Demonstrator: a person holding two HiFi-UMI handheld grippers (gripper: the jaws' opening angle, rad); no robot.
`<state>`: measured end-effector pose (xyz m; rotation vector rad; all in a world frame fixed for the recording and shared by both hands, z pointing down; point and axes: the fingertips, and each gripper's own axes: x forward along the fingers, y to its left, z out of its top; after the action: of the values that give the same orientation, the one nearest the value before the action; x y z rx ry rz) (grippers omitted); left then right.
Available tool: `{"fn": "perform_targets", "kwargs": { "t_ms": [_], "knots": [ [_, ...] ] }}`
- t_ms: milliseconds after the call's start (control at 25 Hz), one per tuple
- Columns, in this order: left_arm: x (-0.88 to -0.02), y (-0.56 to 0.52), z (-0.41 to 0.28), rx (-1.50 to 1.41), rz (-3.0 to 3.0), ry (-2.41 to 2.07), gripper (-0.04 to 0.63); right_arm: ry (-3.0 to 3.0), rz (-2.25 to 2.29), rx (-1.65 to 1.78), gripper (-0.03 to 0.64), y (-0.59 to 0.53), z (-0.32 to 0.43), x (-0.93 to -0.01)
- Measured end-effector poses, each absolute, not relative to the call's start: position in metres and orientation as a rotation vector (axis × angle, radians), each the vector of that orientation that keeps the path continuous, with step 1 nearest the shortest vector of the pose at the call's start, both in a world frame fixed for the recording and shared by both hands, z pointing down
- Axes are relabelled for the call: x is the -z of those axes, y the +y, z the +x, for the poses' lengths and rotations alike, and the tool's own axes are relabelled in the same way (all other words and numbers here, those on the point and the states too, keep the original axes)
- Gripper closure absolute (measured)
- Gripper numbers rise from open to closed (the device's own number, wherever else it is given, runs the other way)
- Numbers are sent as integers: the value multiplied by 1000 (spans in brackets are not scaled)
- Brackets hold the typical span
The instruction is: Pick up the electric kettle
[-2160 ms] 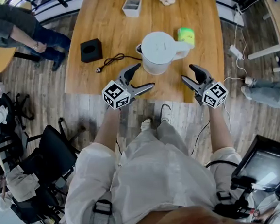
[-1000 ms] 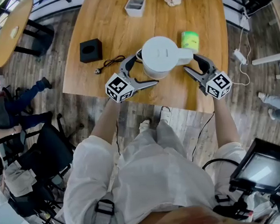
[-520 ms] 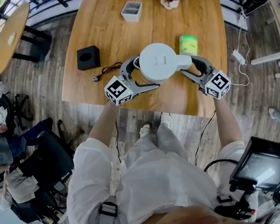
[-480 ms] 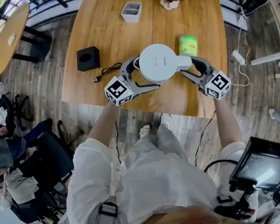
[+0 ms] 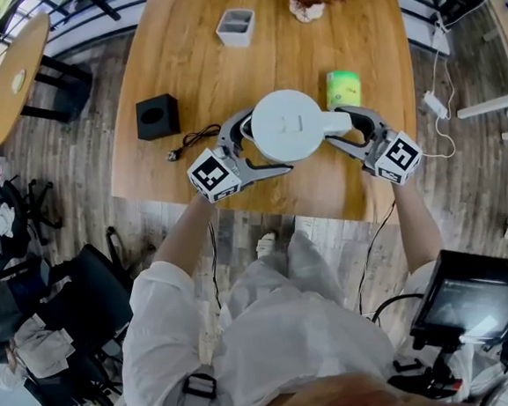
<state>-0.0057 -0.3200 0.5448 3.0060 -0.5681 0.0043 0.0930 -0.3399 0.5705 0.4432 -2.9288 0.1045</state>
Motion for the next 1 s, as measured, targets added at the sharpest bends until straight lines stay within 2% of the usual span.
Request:
{"fn": "perform_targets", "kwargs": {
  "t_ms": [640,1000],
  "knots": [
    [-556,-319,-8,-23,3038,-532,12,-2950,422,-152,368,-344,83,-578],
    [-569,-322,-7,-110,3073,-467,12,-2934,375,-130,468,-342,82,-584]
  ]
}}
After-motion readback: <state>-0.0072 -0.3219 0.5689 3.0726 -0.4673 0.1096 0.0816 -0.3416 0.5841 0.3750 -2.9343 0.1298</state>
